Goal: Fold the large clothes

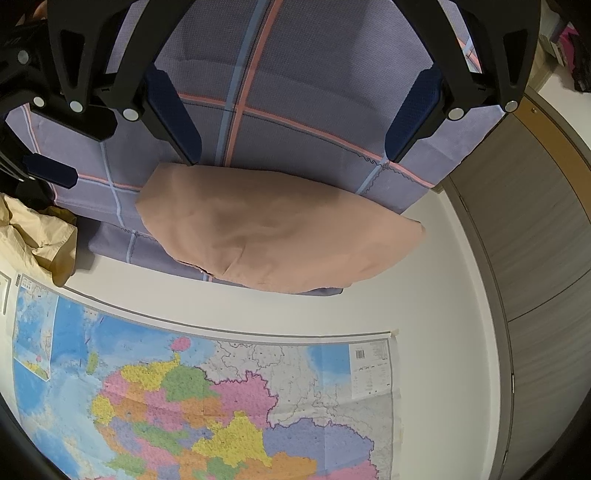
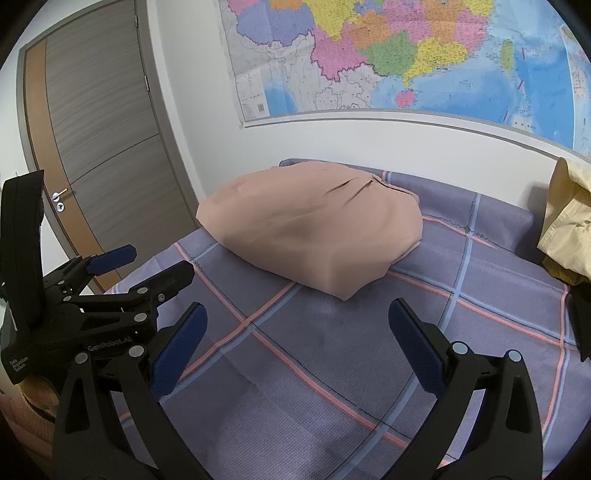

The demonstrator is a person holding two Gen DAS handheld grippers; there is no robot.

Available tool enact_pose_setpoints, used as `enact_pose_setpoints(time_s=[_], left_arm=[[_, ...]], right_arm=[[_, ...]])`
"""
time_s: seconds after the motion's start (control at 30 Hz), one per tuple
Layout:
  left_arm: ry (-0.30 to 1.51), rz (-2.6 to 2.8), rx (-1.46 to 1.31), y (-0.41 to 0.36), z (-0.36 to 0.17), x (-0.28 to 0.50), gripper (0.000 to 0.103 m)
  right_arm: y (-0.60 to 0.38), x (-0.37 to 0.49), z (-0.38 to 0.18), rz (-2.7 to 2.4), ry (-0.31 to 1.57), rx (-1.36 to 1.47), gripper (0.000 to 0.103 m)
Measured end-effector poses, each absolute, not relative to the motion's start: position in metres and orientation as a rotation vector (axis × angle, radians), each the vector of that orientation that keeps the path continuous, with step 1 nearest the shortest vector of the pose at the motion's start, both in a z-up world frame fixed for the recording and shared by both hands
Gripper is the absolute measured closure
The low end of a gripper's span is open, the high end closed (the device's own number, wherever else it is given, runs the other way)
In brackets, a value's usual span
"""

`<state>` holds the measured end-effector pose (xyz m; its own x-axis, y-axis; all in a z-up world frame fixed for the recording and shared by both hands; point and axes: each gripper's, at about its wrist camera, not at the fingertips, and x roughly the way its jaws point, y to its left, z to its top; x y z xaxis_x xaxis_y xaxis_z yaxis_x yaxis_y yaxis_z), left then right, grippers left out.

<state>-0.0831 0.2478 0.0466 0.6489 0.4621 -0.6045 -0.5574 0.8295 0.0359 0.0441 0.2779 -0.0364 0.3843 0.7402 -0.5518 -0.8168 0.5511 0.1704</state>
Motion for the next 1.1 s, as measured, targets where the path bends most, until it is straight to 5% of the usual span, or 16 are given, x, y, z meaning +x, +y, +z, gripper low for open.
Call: enact_pose_setpoints(time_s=[1.1], left_arm=[[0.647,0.572,-0.154,0.2417,0.0447,-0.0822,0.007]], right_arm=[[0.2758,0.0443,-0.0359,0.999,0.624,-0.128,0.006]])
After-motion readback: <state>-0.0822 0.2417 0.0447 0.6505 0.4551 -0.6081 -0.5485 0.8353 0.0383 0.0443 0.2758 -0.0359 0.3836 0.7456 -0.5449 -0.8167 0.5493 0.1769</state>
